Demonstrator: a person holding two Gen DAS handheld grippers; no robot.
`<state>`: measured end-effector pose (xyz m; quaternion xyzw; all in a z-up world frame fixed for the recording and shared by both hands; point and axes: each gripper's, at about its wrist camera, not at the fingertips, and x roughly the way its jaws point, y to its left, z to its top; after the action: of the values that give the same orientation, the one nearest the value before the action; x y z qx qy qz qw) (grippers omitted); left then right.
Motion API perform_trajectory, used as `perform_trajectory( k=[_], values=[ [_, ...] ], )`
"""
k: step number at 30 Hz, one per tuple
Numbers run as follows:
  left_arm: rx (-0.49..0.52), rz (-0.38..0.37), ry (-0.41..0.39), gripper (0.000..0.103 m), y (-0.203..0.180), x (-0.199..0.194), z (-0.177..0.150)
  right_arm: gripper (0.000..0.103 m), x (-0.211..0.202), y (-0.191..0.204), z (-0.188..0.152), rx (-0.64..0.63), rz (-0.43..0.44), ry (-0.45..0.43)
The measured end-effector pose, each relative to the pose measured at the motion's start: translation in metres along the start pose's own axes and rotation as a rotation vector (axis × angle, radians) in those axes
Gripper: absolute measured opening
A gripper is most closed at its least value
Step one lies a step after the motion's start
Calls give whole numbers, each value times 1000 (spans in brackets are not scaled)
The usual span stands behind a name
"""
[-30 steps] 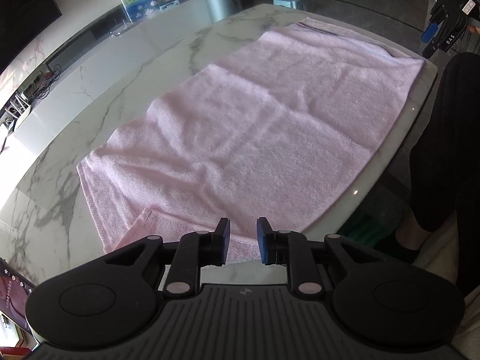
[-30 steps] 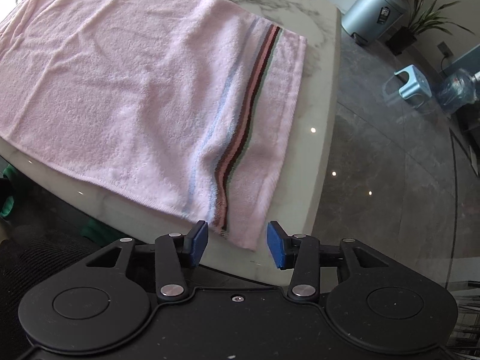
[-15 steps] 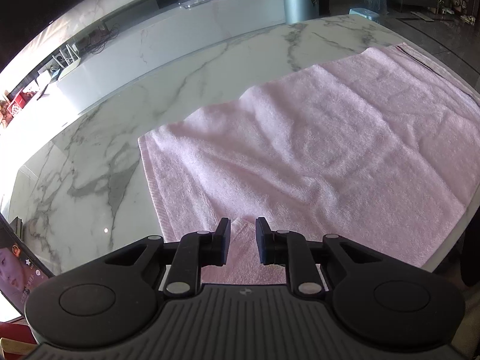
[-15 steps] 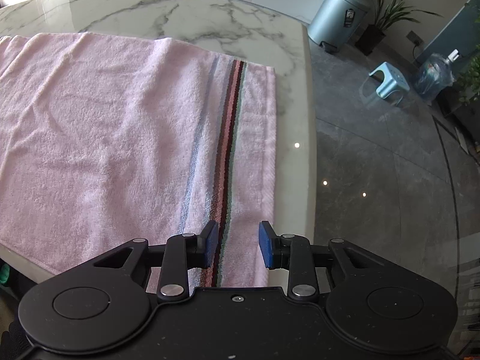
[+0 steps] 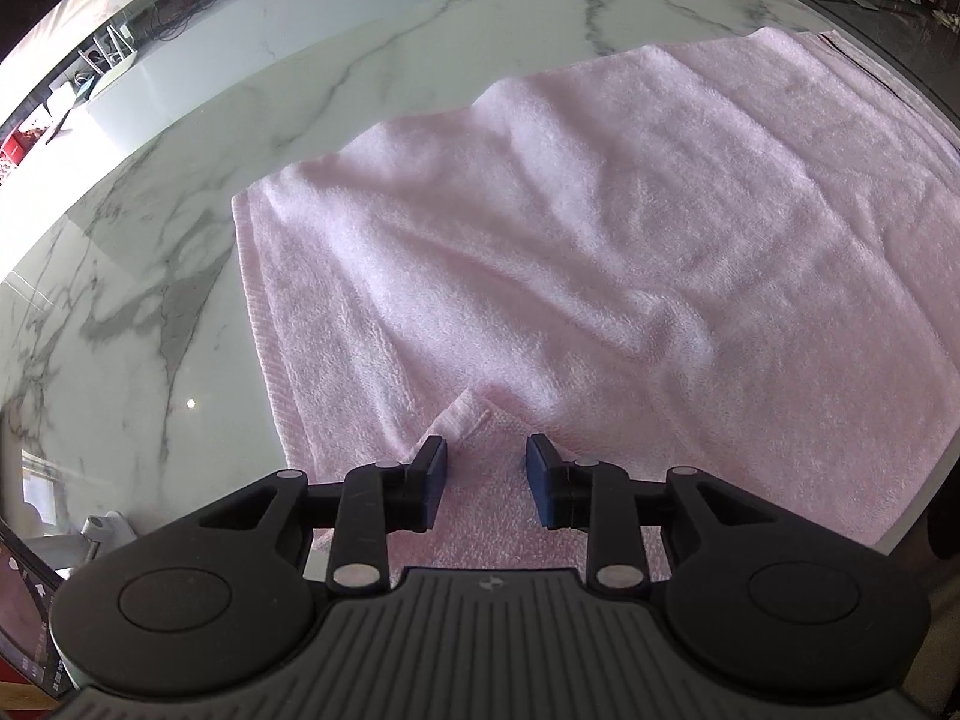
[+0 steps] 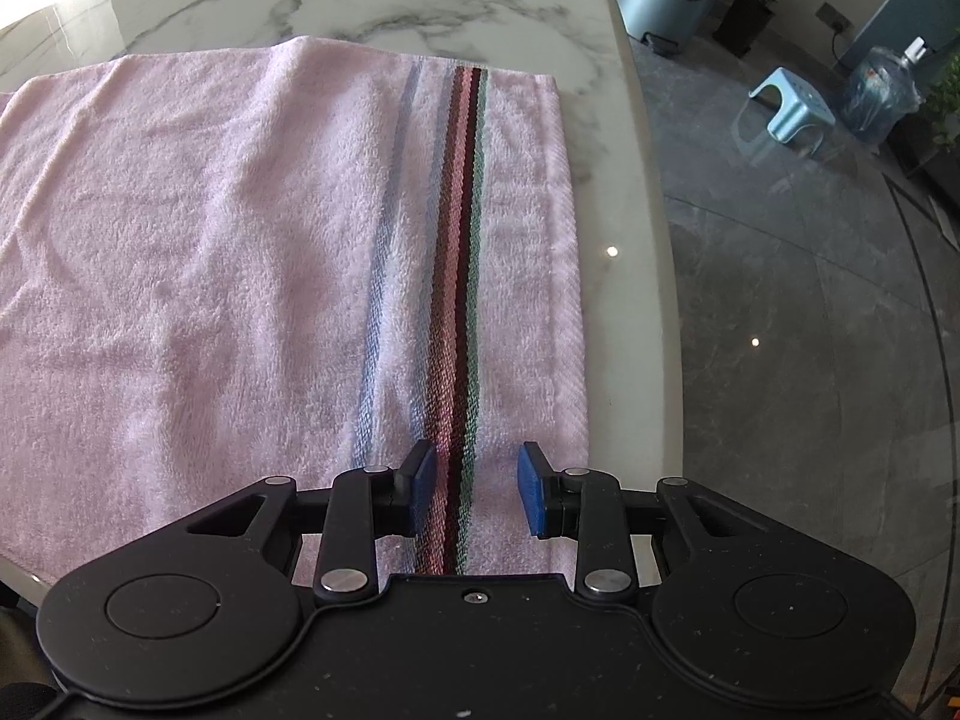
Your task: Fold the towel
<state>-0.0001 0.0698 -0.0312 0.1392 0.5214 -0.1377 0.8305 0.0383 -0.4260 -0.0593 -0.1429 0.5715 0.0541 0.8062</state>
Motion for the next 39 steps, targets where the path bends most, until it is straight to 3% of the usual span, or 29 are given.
perform_trajectory(
  k=[3,8,12,22,28,34,39],
  values=[
    [-26,-13,3,6,2,-2,-3,28,0,-2,-1,4,2,3],
    [11,22,41,5,-3,-11,-13,28,1,-4,-2,6,3,15],
    [4,42,26,3,-4,-28,-23,28,1,-4,-3,10,-1,17],
    [16,93,93,3,2,-62,-69,29,2,-12,-11,33,-30,30],
    [15,106,126,7,-4,-63,-66,29,1,-24,-10,68,-40,40],
    [-19,185,108,8,11,-74,-67,31,-4,-35,-18,87,-65,33],
    [-76,173,59,8,20,-83,-64,35,-10,-49,-29,150,-31,25]
  ],
)
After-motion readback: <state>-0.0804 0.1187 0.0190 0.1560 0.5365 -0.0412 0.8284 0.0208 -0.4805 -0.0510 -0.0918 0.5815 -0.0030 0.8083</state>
